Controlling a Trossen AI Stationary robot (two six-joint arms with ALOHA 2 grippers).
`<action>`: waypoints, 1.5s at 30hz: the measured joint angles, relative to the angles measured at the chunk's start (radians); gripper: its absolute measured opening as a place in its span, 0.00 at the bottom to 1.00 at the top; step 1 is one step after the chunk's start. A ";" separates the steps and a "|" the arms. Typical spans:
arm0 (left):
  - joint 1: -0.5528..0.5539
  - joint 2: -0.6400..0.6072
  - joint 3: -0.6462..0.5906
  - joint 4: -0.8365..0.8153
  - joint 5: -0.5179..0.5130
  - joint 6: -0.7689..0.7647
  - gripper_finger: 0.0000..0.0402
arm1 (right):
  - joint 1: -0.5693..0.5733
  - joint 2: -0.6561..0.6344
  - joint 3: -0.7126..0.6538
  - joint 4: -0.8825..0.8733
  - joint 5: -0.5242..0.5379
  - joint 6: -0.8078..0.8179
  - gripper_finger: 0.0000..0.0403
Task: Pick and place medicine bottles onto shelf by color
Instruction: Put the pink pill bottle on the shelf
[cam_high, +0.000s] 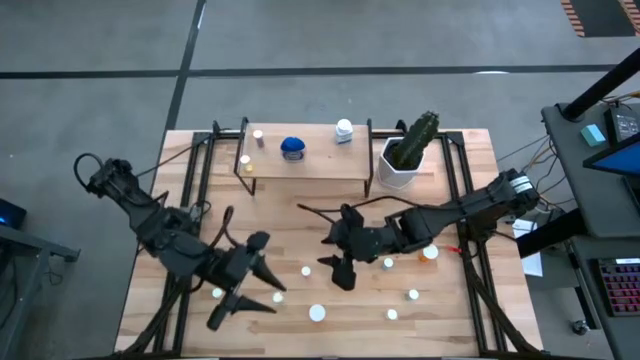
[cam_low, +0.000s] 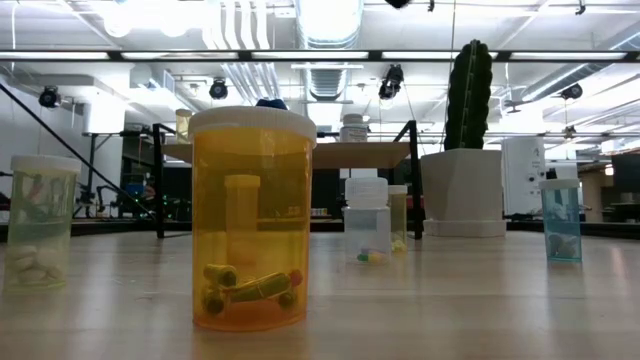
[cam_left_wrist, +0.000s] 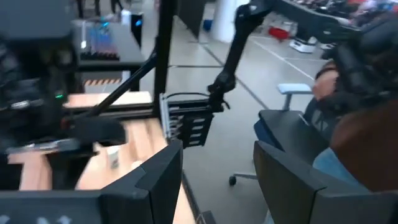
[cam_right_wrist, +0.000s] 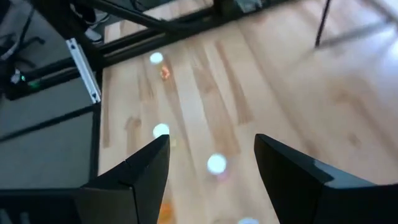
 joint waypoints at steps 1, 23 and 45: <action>-0.010 -0.002 -0.013 0.024 -0.003 0.011 0.45 | -0.001 0.000 -0.002 -0.004 -0.021 0.042 0.56; -0.023 -0.124 -0.058 0.159 -0.002 0.232 0.45 | 0.010 0.341 0.002 0.123 0.034 -0.199 0.61; -0.023 -0.127 -0.058 0.153 -0.001 0.233 0.45 | 0.011 0.472 0.002 0.259 0.038 -0.146 0.38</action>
